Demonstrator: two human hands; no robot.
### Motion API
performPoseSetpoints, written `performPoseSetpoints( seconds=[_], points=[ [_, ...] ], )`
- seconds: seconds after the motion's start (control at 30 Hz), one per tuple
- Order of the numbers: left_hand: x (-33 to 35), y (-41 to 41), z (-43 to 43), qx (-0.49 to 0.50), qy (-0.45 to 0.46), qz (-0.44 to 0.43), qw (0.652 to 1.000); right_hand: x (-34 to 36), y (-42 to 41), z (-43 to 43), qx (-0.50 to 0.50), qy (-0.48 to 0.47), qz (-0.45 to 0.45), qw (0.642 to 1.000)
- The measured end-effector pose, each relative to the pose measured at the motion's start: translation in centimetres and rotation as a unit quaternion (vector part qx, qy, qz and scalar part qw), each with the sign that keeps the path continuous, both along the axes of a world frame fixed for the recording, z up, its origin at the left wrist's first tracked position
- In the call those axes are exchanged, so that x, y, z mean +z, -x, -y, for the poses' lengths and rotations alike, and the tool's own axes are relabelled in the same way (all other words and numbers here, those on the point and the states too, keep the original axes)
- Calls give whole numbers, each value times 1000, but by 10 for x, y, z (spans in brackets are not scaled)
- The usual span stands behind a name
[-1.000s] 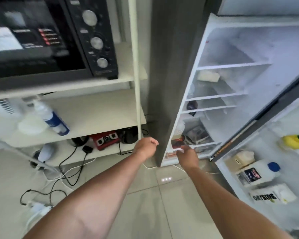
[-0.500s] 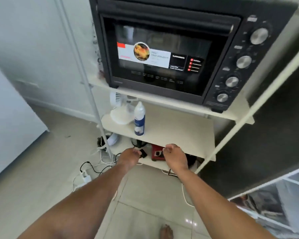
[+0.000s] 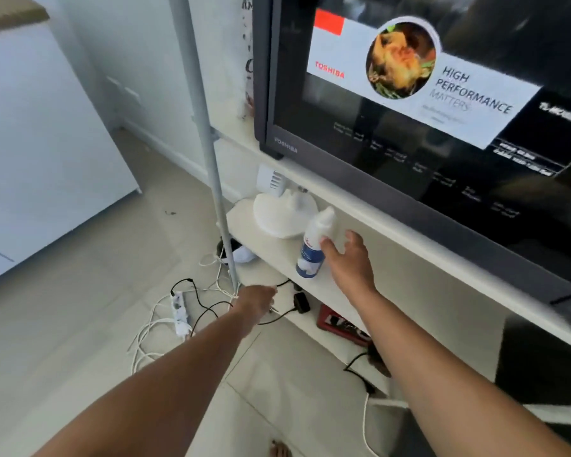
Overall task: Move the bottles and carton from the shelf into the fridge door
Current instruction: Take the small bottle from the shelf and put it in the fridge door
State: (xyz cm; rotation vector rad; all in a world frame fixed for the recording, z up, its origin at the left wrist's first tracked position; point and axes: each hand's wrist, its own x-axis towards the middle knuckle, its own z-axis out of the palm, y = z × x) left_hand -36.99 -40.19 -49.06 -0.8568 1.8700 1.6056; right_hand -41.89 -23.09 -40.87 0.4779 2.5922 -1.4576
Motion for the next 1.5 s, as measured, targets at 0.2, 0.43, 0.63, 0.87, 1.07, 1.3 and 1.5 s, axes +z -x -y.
performPoseSetpoints(
  seconds=[0.2, 0.43, 0.63, 0.87, 1.07, 1.3, 1.5],
  points=[
    [-3, 57, -18, -3, -47, 38, 998, -11, 45, 1, 28, 29, -3, 999],
    [-11, 93, -34, 0, -102, 13, 995, -24, 58, -3, 33, 24, 6, 999],
    [-12, 91, -41, -11, -92, 12, 996, -24, 51, -10, 4, 45, 11, 999],
    [8, 51, -44, -37, -52, 15, 998, -16, 9, -17, -14, 89, 23, 996],
    [41, -6, -49, -102, -41, -7, 994, 9, -61, -25, -67, 116, 17, 991],
    [79, -96, -66, -228, -22, -52, 972, 45, -166, -44, -149, 142, -12, 979],
    [88, -172, -106, -323, -28, -38, 945, 58, -266, -81, -233, 160, -16, 959]
  ],
)
